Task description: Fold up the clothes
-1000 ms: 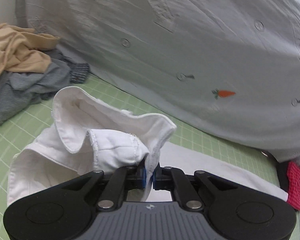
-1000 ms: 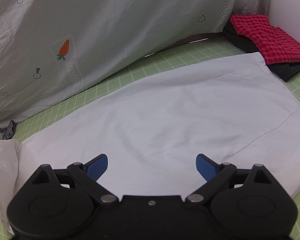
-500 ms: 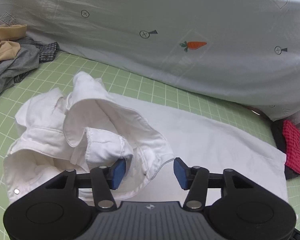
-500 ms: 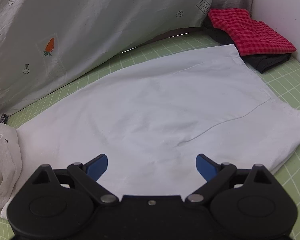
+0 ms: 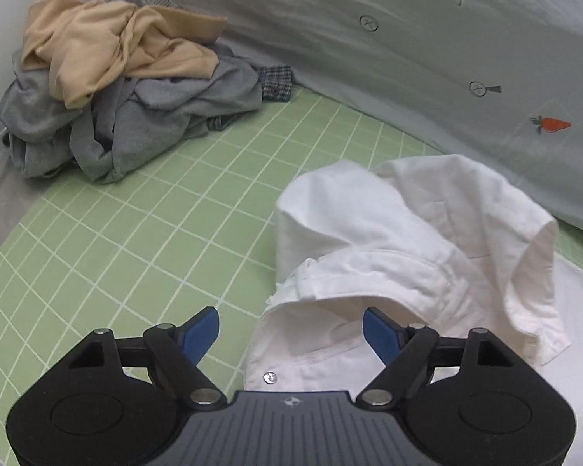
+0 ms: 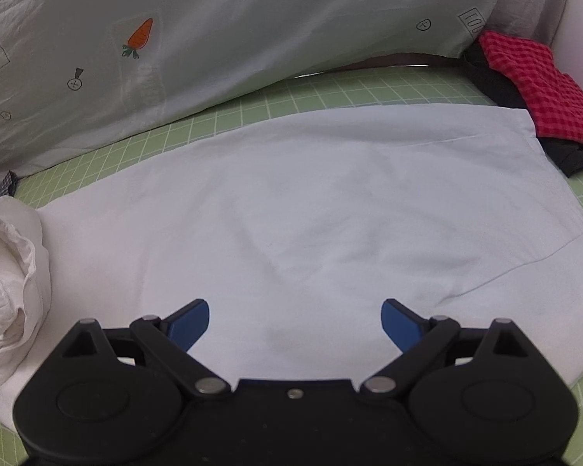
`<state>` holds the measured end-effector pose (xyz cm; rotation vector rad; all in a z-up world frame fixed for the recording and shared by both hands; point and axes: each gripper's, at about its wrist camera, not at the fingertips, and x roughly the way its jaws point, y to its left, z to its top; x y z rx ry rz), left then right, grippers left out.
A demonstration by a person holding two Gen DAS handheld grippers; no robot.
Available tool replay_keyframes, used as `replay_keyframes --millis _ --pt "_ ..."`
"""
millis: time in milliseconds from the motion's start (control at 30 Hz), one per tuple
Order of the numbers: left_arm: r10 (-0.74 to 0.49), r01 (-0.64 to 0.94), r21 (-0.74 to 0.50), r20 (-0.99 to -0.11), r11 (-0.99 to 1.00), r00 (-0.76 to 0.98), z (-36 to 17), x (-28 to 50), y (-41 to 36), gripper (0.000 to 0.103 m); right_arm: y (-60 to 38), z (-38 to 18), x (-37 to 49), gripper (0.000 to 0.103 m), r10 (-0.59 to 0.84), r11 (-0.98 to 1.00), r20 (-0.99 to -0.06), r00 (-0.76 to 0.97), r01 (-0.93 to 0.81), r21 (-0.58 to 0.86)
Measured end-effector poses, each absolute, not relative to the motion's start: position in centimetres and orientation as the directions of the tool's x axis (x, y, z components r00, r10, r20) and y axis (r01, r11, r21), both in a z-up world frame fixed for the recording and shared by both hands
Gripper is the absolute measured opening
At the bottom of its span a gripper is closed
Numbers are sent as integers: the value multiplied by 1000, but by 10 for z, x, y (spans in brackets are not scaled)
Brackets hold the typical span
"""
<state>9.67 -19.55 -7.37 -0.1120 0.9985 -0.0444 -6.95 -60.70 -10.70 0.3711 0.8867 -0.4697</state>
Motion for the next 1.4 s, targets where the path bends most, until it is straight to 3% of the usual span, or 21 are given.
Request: replay_keyframes --millis 133,200,267,400,533,700,833,1000,1100,1133,1167,1300,1400 --pt "-117 -26 -150 -855 988 505 -98 117 -190 79 -607 -111 -67 96 -260 822 -828 497 564 80" --pt "-172 -5 -200 -854 980 491 -101 127 -190 61 -608 -113 -70 96 -271 811 -836 478 581 69" --pt "-210 30 -225 -843 974 495 -96 134 -195 2 -610 -115 -74 96 -277 801 -840 467 595 68" --pt "-292 154 -249 -782 956 550 -62 136 -217 3 -614 -118 -82 96 -272 783 -844 463 616 86" --pt "-457 279 -362 -704 890 543 -24 131 -261 3 -623 -120 -85 96 -256 781 -839 480 614 113" --pt "-523 387 -370 -726 845 447 -29 123 -346 4 -649 -121 -87 96 -246 766 -826 507 624 154" --pt "-495 397 -354 -797 847 346 -61 124 -405 12 -678 -122 -89 96 -279 758 -814 509 637 139" --pt "-313 376 -189 -900 907 302 -109 126 -447 29 -719 -134 -98 96 -316 740 -813 488 663 110" --pt "-334 414 -196 -896 889 294 -112 118 -462 65 -737 -139 -106 96 -342 746 -807 481 661 78" --pt "-347 444 -201 -896 873 278 -114 115 -467 90 -742 -138 -109 96 -355 749 -798 487 659 69" --pt "-329 475 -171 -904 863 272 -116 110 -475 100 -748 -137 -113 97 -369 750 -788 493 658 60" --pt "-179 540 30 -927 841 330 -124 93 -508 100 -782 -134 -124 98 -450 725 -752 482 689 8" --pt "-172 516 28 -926 856 336 -120 93 -508 100 -807 -138 -134 98 -480 702 -744 464 712 -10"
